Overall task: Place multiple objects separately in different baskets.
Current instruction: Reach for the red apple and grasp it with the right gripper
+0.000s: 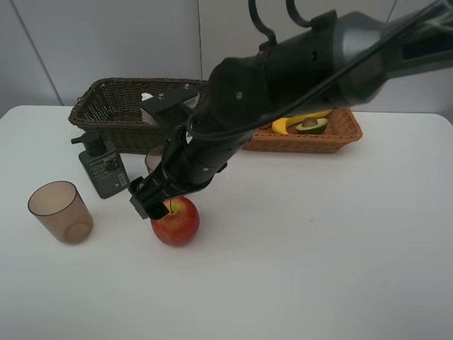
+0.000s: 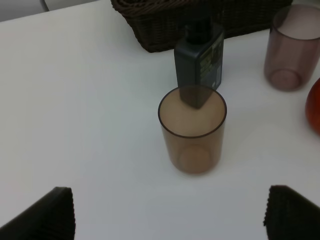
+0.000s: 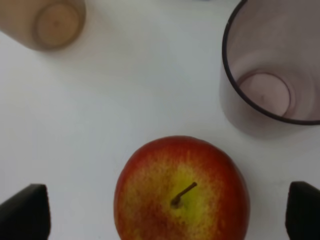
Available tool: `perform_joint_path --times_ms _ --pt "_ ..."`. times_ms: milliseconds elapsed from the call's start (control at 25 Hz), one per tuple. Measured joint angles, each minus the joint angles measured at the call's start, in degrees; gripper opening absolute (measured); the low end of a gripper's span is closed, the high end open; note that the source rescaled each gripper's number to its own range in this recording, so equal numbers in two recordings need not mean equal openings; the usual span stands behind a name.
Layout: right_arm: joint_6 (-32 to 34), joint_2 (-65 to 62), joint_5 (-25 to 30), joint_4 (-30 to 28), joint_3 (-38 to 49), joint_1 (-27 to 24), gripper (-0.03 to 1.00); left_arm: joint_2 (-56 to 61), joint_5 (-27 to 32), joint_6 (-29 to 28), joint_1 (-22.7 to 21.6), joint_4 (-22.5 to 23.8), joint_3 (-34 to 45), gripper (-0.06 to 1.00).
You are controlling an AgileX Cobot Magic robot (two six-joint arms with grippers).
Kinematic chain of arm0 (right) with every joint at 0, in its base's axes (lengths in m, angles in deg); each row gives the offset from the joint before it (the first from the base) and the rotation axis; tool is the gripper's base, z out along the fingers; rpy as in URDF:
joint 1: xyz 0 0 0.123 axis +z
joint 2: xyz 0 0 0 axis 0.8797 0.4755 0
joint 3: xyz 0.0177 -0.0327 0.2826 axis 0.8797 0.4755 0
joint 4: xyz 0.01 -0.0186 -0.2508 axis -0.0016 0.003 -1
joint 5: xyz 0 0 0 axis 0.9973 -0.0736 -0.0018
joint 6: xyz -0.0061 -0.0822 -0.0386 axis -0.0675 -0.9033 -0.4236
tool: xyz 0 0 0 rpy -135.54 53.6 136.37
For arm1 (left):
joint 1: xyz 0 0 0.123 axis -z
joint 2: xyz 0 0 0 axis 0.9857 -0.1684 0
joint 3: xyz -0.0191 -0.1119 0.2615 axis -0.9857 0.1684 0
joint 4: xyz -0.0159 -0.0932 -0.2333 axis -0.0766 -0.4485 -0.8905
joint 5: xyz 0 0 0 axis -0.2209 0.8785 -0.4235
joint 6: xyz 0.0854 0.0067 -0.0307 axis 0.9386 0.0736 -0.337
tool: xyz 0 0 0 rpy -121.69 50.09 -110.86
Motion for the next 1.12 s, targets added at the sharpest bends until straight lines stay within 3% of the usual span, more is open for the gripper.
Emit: perform_joint_path --times_ms 1120 --pt "-0.4 7.4 -4.7 0.9 0.0 1.2 1.0 0.0 0.0 0.0 0.0 0.0 0.0 1.0"
